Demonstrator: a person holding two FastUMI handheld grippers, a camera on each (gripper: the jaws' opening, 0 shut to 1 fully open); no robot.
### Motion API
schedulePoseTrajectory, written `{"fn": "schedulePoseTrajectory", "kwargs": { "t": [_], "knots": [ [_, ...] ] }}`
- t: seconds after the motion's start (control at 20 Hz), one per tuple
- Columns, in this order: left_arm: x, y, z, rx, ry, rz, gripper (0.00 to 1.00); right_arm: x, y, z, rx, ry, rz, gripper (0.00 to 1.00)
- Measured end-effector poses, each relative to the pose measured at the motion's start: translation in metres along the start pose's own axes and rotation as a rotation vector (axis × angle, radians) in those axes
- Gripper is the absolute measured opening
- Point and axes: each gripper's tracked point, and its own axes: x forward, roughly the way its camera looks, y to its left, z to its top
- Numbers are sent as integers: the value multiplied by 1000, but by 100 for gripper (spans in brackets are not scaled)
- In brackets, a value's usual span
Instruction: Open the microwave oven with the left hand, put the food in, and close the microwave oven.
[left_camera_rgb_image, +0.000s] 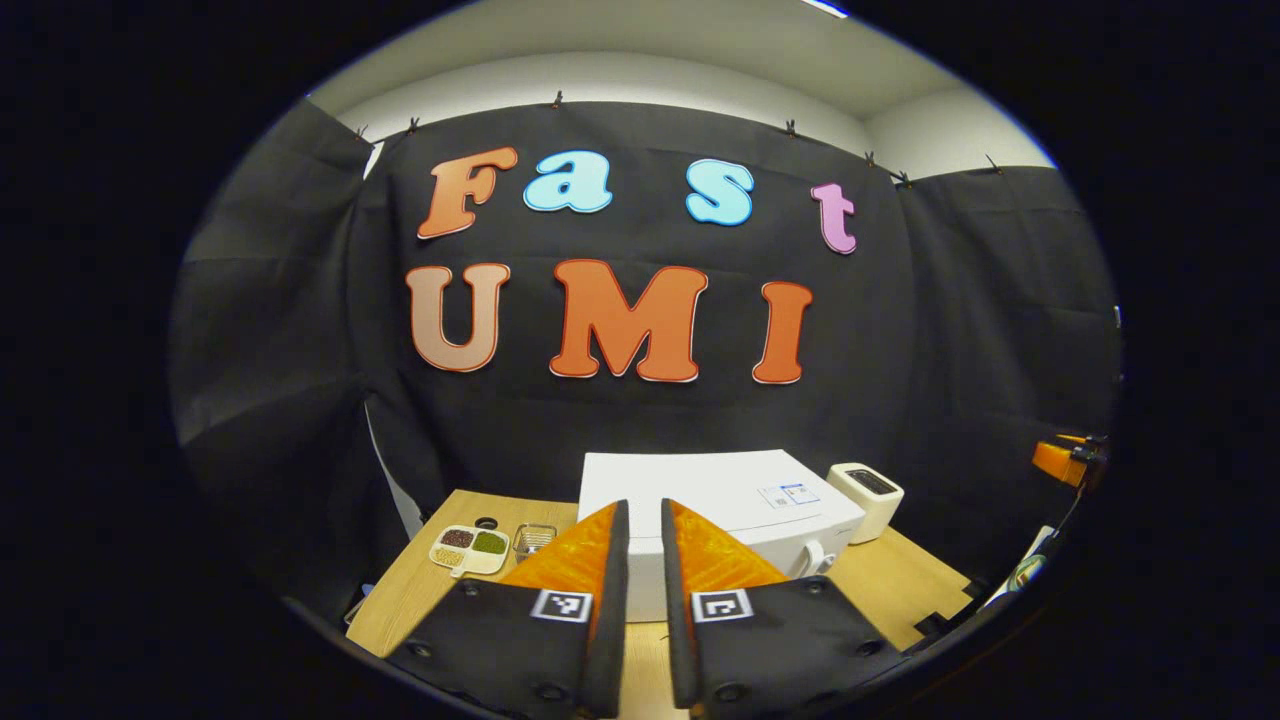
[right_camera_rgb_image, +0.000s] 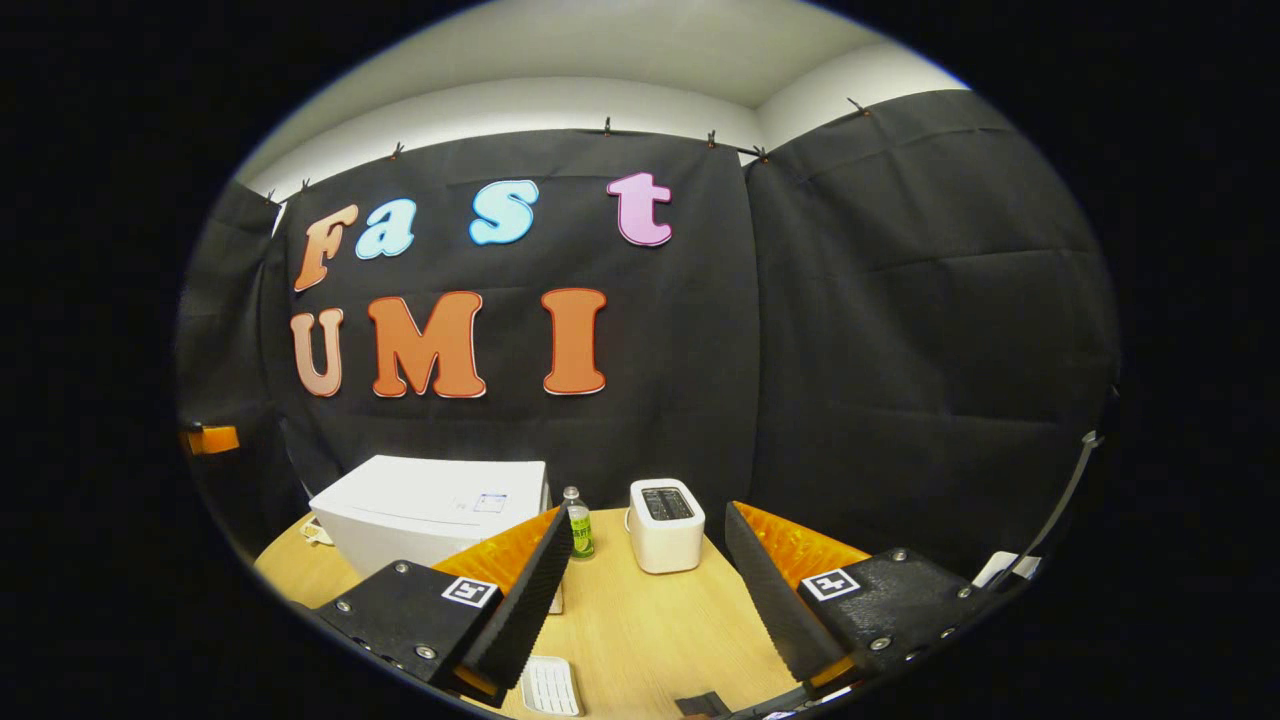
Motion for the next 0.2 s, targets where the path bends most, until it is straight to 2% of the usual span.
{"fn": "schedulePoseTrajectory", "kwargs": {
  "t": [0.05, 0.1, 0.2],
  "knots": [
    [-10, 5, 9, 9, -14, 11, 30, 0, 3, 2, -6, -3, 8, 95],
    [-17, 7, 15, 17, -21, 12, 29, 1, 6, 3, -13, -5, 16, 95],
    [-32, 12, 25, 14, -40, 25, 51, 2, 13, 6, -18, -10, 35, 95]
  ]
}}
